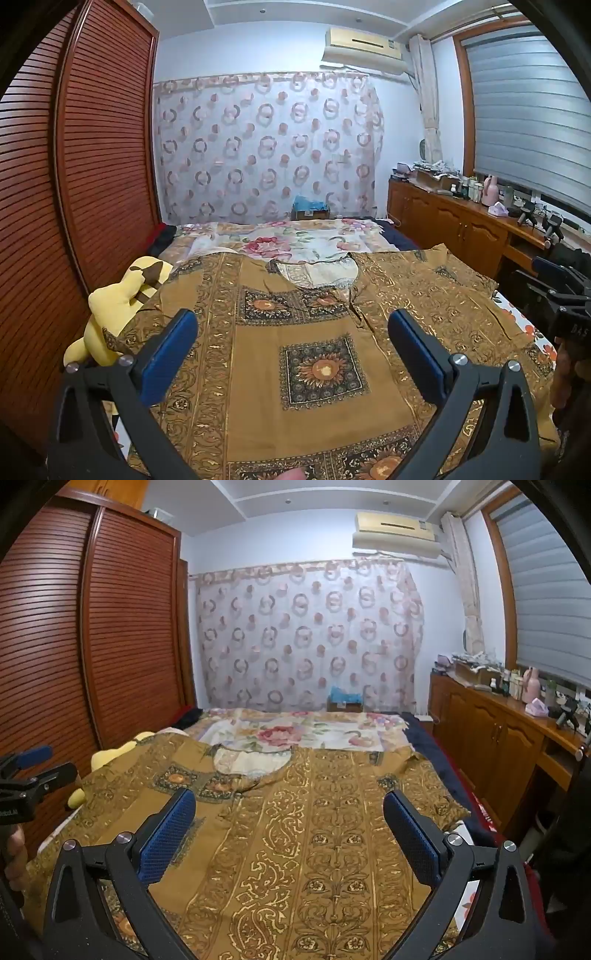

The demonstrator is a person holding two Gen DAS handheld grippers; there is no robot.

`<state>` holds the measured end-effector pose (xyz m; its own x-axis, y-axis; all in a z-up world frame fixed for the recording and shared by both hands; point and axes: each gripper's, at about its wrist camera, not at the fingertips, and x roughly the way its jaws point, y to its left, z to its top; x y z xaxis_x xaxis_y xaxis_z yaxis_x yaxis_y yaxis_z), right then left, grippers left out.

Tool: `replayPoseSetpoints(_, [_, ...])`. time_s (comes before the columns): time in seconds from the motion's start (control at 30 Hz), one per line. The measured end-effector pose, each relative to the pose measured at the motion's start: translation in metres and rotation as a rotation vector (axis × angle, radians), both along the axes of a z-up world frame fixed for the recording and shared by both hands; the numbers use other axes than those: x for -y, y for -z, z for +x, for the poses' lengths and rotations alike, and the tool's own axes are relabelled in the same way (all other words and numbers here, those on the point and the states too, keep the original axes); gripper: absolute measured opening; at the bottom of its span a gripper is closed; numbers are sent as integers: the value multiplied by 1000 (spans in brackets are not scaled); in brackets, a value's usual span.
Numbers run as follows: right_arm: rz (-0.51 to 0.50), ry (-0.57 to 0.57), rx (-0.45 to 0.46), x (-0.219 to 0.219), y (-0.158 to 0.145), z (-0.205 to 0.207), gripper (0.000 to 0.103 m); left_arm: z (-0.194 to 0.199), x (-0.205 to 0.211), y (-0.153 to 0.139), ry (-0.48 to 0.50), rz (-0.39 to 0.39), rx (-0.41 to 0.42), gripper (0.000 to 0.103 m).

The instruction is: Fold small clothes

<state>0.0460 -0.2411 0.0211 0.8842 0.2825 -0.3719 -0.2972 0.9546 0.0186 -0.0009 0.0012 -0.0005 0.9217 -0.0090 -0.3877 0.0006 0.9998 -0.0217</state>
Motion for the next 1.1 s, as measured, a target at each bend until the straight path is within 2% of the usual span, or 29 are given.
replayPoseSetpoints(1.1, [1,-4,5,-4,-1,-5,103,2,6,3,2,27,-12,103])
